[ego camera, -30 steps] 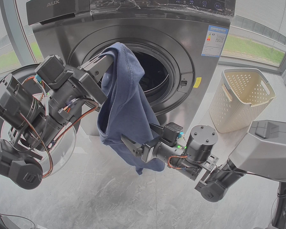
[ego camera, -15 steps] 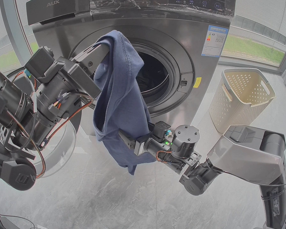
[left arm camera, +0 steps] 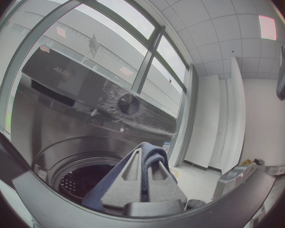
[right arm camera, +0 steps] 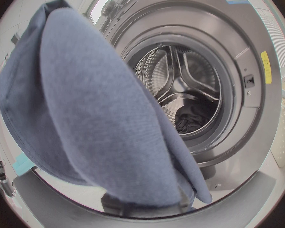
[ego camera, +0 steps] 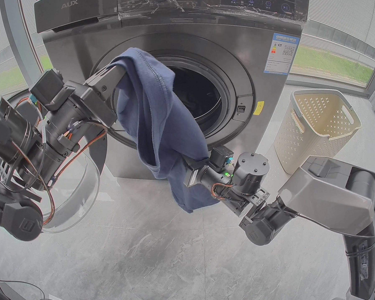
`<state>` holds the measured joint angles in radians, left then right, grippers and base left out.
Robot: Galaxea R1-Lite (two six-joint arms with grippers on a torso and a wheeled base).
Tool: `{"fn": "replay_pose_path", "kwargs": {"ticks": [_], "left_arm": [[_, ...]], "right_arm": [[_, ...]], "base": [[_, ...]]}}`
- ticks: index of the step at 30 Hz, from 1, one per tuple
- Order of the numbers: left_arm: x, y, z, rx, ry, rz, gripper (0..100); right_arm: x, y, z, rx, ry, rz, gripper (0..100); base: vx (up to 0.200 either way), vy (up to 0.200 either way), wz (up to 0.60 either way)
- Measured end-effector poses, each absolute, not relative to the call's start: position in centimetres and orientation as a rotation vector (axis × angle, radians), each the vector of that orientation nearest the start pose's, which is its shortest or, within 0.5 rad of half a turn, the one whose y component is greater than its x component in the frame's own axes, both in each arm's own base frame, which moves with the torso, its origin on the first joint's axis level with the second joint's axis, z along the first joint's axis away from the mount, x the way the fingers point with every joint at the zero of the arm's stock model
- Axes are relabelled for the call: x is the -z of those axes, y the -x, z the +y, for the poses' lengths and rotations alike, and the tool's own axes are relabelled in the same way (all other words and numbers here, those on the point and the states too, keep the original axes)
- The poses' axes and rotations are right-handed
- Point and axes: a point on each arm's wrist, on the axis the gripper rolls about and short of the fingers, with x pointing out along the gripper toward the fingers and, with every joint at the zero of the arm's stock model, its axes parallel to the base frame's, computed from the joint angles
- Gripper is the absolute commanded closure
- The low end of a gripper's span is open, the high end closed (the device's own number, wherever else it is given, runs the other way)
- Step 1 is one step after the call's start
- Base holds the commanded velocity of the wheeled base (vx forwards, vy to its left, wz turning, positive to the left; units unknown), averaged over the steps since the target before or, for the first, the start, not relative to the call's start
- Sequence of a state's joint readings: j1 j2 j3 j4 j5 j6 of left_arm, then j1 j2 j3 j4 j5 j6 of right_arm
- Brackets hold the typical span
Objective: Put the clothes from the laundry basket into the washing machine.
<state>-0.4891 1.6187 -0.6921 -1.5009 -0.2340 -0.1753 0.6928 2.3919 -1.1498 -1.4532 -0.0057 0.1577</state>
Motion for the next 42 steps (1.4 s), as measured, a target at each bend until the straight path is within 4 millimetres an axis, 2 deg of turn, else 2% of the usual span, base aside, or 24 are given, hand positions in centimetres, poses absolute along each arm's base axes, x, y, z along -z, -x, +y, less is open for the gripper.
{"fn": "replay_pose_path", "kwargs": {"ticks": [3,6,14,15,22,28,34,37,42], "left_arm": [[-24.8,-24.4,-11.5,0.708,0.205,-0.478,100],[-22.6,-25.7,-10.5,0.694,0.174,-0.400,100],[-16.2,-26.9,-9.7,0.732,0.142,-0.169,100],[-15.4,-27.0,-9.7,0.735,0.138,-0.137,0],[-11.6,-27.3,-9.8,0.745,0.112,0.000,0],[-7.9,-26.7,-10.2,0.808,0.083,0.147,0],[-3.6,-25.6,-10.4,0.910,-0.030,0.281,0],[-2.4,-24.8,-10.6,0.968,-0.042,0.330,0],[-2.4,-24.9,-10.9,0.970,-0.044,0.330,0]], "right_arm": [[-10.0,-34.6,27.5,-0.677,-0.233,-0.171,100],[-12.0,-34.4,26.4,-0.659,-0.243,-0.203,100],[-15.3,-33.0,24.9,-0.654,-0.259,-0.251,100],[-15.6,-32.8,24.9,-0.656,-0.262,-0.258,100],[-16.7,-32.3,24.7,-0.664,-0.270,-0.277,100],[-17.4,-32.4,24.5,-0.659,-0.280,-0.303,100],[-17.8,-32.5,24.5,-0.658,-0.286,-0.318,100],[-17.9,-32.4,24.7,-0.662,-0.288,-0.319,100],[-17.6,-32.0,25.2,-0.676,-0.288,-0.308,100]], "base": [[0.000,0.000,0.00],[0.000,0.000,0.00],[0.000,0.000,0.00],[0.000,0.000,0.00],[0.000,0.000,0.00],[0.000,0.000,0.00],[0.000,0.000,0.00],[0.000,0.000,0.00],[0.000,0.000,0.00]]}}
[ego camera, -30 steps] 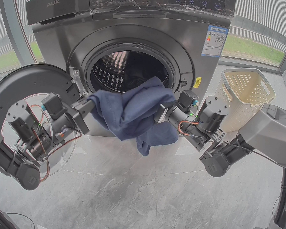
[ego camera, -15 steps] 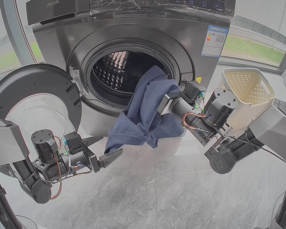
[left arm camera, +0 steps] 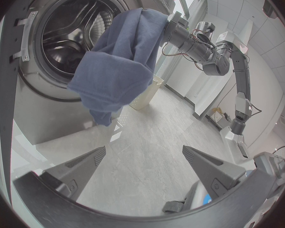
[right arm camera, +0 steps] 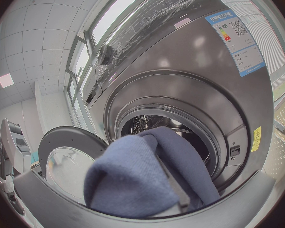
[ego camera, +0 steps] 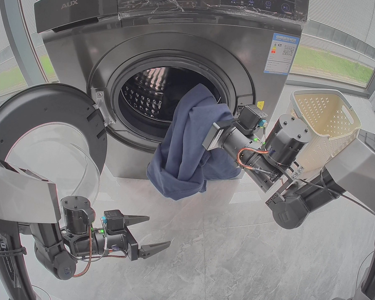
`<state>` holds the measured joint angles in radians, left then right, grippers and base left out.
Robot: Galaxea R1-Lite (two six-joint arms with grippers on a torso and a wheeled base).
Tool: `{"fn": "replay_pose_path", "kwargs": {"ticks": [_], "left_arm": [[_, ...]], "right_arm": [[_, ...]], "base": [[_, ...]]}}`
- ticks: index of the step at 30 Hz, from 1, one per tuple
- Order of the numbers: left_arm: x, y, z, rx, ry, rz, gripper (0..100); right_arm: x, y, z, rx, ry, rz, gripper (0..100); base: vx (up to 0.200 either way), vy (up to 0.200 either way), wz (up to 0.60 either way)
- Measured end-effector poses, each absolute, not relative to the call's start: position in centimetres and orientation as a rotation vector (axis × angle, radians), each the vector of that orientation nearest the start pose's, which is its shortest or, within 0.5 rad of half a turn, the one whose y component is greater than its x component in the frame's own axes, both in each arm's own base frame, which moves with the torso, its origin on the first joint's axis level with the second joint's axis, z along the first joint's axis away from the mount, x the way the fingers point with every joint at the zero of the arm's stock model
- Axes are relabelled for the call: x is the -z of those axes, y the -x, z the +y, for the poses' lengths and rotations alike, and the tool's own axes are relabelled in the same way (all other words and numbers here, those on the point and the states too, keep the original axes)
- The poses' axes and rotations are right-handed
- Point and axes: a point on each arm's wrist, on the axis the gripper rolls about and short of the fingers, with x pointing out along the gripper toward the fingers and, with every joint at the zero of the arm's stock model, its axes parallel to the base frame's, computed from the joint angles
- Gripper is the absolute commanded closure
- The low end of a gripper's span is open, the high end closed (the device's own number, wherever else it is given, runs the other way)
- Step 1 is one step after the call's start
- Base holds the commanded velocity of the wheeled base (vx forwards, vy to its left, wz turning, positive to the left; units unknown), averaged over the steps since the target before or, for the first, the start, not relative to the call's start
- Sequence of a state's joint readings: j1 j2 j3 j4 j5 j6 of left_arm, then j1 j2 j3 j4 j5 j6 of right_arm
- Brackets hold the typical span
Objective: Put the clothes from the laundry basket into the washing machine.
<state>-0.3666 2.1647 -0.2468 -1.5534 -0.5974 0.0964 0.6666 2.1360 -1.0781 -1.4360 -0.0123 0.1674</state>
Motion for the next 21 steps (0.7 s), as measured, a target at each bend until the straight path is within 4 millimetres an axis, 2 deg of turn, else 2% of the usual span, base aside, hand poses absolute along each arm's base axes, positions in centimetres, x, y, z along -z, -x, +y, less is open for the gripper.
{"fn": "replay_pose_path", "kwargs": {"ticks": [5,10,16,21], "left_arm": [[-3.8,-26.6,-12.1,0.916,-0.037,0.238,0],[-6.6,-29.4,-14.6,0.845,0.002,0.079,0],[-9.4,-30.9,-17.8,0.850,0.047,-0.069,0],[-10.6,-32.0,-19.3,0.861,0.064,-0.143,0]], "right_arm": [[-17.3,-31.6,25.8,-0.696,-0.286,-0.296,100],[-16.7,-31.0,26.7,-0.720,-0.285,-0.278,100],[-15.7,-30.7,27.6,-0.742,-0.281,-0.255,100],[-15.3,-30.5,28.1,-0.752,-0.279,-0.243,100]], "base": [[0.000,0.000,0.00],[0.000,0.000,0.00],[0.000,0.000,0.00],[0.000,0.000,0.00]]}}
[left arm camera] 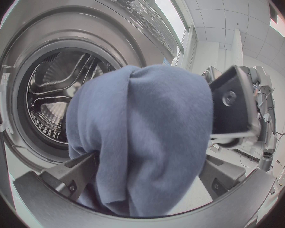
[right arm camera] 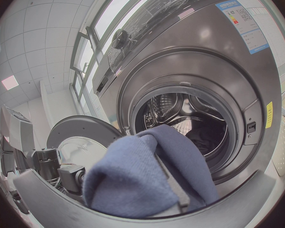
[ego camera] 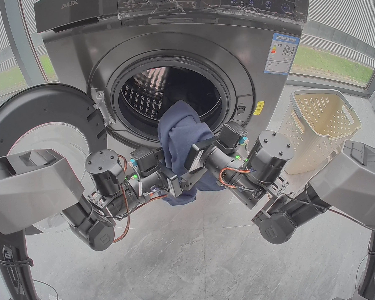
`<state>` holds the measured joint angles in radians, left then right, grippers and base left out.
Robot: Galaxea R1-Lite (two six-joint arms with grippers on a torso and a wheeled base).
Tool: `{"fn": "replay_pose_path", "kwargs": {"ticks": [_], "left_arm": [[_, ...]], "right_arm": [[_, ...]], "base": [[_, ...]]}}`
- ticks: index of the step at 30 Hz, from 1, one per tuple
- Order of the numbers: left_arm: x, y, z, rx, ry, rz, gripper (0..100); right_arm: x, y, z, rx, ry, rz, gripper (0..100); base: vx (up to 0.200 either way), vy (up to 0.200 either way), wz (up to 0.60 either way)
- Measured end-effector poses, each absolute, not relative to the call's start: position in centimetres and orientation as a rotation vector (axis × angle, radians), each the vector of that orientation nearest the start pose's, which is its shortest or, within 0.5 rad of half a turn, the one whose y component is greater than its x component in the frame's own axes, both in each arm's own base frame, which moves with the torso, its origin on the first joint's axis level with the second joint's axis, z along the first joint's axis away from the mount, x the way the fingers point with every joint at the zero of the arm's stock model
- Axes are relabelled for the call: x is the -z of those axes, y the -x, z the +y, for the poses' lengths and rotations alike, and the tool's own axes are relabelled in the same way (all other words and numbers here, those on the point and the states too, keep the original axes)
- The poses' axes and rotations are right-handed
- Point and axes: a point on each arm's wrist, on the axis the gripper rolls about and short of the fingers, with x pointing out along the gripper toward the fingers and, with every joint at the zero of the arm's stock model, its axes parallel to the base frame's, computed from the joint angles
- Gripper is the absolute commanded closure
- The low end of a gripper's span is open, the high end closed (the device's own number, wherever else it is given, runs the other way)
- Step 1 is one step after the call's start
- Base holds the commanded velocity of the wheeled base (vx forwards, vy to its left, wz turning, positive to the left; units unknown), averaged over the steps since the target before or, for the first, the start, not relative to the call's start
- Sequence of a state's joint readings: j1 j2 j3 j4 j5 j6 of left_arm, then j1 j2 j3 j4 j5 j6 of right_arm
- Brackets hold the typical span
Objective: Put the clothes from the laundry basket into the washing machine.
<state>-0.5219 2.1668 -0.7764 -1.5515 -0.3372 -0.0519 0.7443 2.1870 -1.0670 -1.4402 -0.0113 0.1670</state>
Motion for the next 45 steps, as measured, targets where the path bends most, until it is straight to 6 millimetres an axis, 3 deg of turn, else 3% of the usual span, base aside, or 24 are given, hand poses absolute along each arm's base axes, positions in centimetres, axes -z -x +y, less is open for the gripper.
{"fn": "replay_pose_path", "kwargs": {"ticks": [8,20,21,29,35,40,45], "left_arm": [[-9.9,-33.9,-20.5,0.839,0.077,-0.169,0],[-8.7,-35.1,-20.6,0.780,0.083,-0.158,0],[-8.6,-35.2,-20.6,0.771,0.084,-0.160,100],[-8.6,-36.2,-20.1,0.723,0.089,-0.177,100],[-9.8,-37.2,-18.6,0.660,0.093,-0.218,100],[-11.6,-36.5,-17.8,0.650,0.108,-0.244,100],[-12.3,-34.9,-17.4,0.660,0.111,-0.223,100]], "right_arm": [[-15.2,-30.0,28.6,-0.766,-0.286,-0.236,100],[-15.8,-29.6,28.6,-0.750,-0.305,-0.243,100],[-15.9,-29.6,28.6,-0.750,-0.305,-0.244,100],[-16.2,-29.6,27.8,-0.737,-0.310,-0.243,100],[-16.3,-30.6,25.3,-0.677,-0.299,-0.225,100],[-15.9,-31.1,23.6,-0.636,-0.286,-0.205,100],[-15.1,-31.1,23.4,-0.639,-0.280,-0.192,100]], "base": [[0.000,0.000,0.00],[0.000,0.000,0.00],[0.000,0.000,0.00],[0.000,0.000,0.00],[0.000,0.000,0.00],[0.000,0.000,0.00],[0.000,0.000,0.00]]}}
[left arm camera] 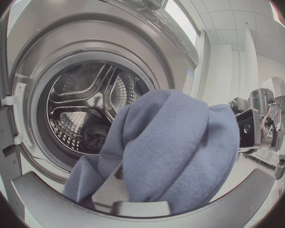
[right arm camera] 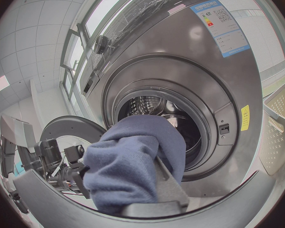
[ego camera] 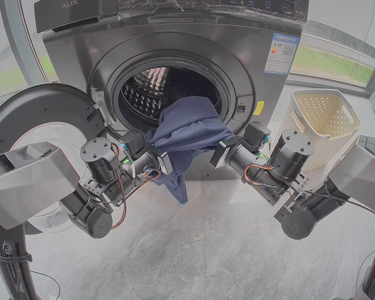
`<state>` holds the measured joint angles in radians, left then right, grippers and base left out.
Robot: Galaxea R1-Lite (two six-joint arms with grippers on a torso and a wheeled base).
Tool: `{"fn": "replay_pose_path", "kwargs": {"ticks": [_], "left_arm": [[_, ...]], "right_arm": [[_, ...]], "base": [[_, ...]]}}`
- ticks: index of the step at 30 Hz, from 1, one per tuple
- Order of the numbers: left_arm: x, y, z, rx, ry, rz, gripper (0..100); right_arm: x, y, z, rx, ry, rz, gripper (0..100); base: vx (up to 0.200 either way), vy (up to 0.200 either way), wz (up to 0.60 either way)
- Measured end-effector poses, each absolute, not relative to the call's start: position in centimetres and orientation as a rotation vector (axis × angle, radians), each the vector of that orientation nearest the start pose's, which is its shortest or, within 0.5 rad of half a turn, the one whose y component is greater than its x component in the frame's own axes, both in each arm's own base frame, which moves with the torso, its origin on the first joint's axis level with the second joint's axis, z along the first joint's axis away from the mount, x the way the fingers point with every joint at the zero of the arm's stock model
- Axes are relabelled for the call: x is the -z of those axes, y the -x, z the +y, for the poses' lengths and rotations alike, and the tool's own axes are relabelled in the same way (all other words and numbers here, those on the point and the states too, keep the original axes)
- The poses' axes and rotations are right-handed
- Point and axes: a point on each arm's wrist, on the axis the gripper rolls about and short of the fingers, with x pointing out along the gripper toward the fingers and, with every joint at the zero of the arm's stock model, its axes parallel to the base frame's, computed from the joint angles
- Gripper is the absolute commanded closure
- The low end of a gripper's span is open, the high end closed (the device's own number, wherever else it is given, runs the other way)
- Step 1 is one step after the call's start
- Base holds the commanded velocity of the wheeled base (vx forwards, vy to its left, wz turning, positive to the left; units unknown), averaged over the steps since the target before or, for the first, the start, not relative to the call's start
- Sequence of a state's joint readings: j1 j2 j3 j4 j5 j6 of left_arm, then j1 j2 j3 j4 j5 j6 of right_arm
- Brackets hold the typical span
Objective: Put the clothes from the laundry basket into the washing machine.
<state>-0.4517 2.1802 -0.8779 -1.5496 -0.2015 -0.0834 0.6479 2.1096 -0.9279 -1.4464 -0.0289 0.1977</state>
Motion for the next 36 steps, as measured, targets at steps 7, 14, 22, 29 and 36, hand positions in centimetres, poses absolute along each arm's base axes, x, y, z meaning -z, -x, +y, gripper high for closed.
{"fn": "replay_pose_path", "kwargs": {"ticks": [7,14,22,29,36], "left_arm": [[-13.2,-33.7,-17.1,0.665,0.114,-0.227,100],[-13.8,-31.0,-16.5,0.703,0.124,-0.190,100],[-13.9,-26.5,-14.8,0.737,0.128,-0.110,100],[-14.0,-24.6,-12.9,0.714,0.122,-0.086,100],[-13.5,-24.3,-11.8,0.697,0.111,-0.060,100]], "right_arm": [[-14.6,-29.5,24.8,-0.695,-0.273,-0.172,0],[-11.4,-26.1,23.6,-0.784,-0.163,-0.022,0],[-7.5,-20.2,19.7,-0.851,-0.045,0.211,0],[-7.5,-19.3,16.6,-0.792,-0.036,0.235,0],[-7.7,-21.4,13.3,-0.687,-0.050,0.224,0]], "base": [[0.000,0.000,0.00],[0.000,0.000,0.00],[0.000,0.000,0.00],[0.000,0.029,0.00],[0.000,0.057,0.00]]}}
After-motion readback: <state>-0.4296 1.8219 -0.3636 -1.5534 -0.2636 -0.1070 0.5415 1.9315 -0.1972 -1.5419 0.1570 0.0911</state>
